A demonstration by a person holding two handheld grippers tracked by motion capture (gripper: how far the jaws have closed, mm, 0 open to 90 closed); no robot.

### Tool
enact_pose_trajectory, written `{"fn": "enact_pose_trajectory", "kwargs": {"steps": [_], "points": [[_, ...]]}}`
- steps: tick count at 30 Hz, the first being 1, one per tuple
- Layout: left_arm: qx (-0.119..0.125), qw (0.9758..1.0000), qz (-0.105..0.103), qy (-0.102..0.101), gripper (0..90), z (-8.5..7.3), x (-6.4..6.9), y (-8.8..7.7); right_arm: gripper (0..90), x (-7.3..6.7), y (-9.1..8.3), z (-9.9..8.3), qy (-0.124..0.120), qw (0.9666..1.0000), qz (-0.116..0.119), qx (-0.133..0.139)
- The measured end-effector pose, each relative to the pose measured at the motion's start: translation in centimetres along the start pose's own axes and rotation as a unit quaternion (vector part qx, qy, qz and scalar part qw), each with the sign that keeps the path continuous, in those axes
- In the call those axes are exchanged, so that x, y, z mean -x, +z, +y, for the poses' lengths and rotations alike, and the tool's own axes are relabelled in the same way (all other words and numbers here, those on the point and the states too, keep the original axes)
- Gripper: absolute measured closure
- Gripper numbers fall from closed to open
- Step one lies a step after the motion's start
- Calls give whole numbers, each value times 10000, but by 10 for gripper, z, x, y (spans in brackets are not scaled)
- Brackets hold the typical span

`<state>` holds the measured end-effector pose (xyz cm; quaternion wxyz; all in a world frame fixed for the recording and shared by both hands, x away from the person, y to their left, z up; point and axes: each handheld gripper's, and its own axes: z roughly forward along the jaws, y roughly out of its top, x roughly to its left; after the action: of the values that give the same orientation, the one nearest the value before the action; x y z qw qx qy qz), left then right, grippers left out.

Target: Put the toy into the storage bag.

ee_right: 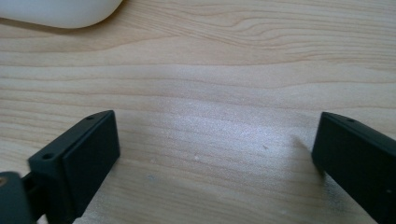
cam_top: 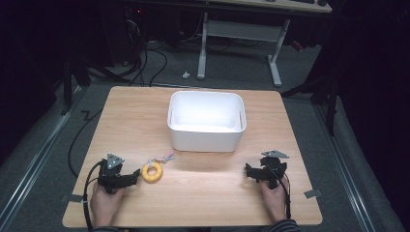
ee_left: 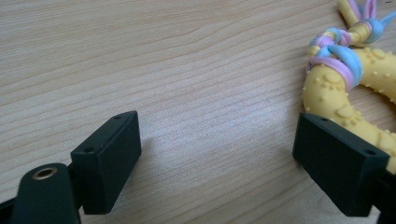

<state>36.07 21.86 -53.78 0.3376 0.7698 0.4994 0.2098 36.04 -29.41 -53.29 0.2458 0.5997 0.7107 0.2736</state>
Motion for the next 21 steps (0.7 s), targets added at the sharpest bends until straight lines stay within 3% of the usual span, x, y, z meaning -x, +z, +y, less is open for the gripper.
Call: {"fn": "enact_pose_trajectory", "kwargs": {"steps": [17,21], "points": [[6,10000,2,-3,161,0,0,0,84,-3,-2,-2,-48,9999,59,85],[11,10000,-42,31,163,-1,-1,-1,139,-4,-4,-3,-114,9998,121,136]]}}
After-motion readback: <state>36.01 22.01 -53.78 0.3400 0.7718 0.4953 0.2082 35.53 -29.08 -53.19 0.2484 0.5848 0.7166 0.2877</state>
